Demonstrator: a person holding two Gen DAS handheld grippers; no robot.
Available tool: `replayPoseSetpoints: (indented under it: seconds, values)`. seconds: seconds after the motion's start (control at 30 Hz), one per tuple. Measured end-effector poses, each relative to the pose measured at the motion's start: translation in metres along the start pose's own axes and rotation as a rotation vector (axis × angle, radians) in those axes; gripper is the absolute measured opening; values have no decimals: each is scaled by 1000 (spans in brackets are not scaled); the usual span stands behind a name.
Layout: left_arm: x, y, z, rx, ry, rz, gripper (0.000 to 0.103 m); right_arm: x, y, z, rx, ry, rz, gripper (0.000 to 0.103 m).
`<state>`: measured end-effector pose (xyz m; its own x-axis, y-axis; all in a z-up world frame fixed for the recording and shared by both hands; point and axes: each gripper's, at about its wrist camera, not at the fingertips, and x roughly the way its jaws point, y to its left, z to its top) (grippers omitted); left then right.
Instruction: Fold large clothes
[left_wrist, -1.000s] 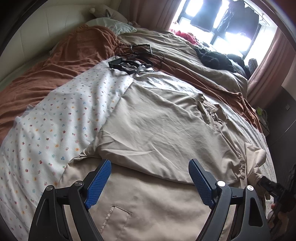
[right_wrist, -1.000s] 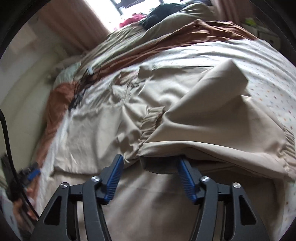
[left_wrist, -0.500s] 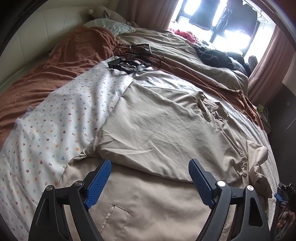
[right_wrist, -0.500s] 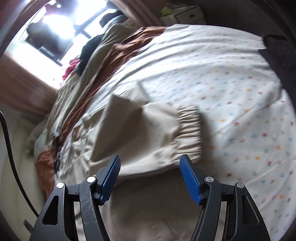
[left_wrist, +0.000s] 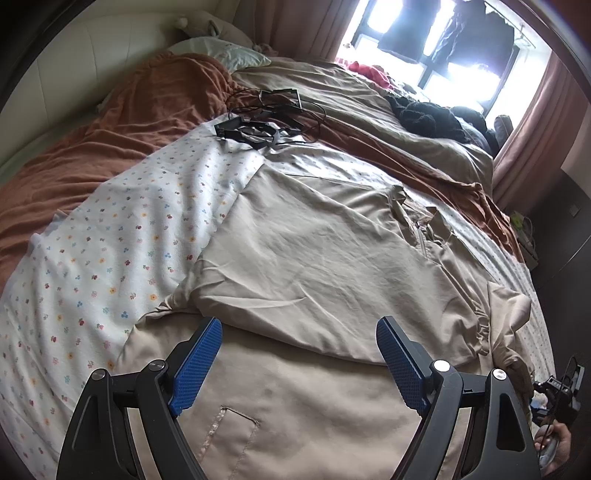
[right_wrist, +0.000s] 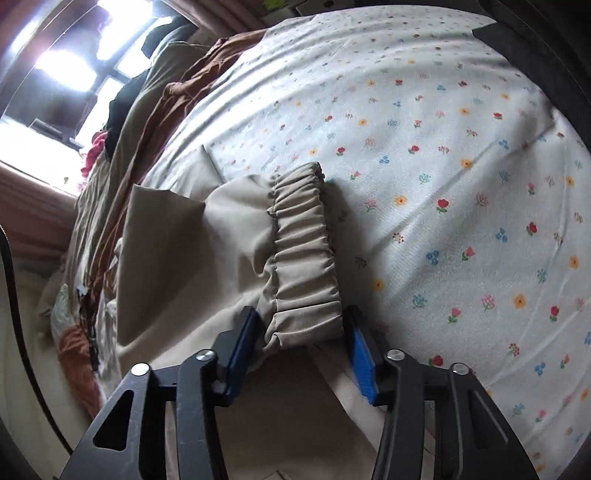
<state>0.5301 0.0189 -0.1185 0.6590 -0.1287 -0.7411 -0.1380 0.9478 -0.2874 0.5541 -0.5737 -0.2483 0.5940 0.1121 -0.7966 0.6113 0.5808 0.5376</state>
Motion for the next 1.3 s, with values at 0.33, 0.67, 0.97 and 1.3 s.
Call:
replayPoseSetpoints:
  seconds: [0.33,0.67,0.97,1.3]
  values:
    - [-14,9,7,-47,-28,-26,86,-84,80,3,-237,-242,194,32]
    - [-25,30,18,-115,-42,-47,86,-121,233,-58,-567,-309,331,32]
    - [-28,52,25,-146,-39,-24,86,-73,312,-124,-707,-220,369,31]
    - [-22,75,30,-221,-12,-18,86,12,349,-188,-827,-82,316,38]
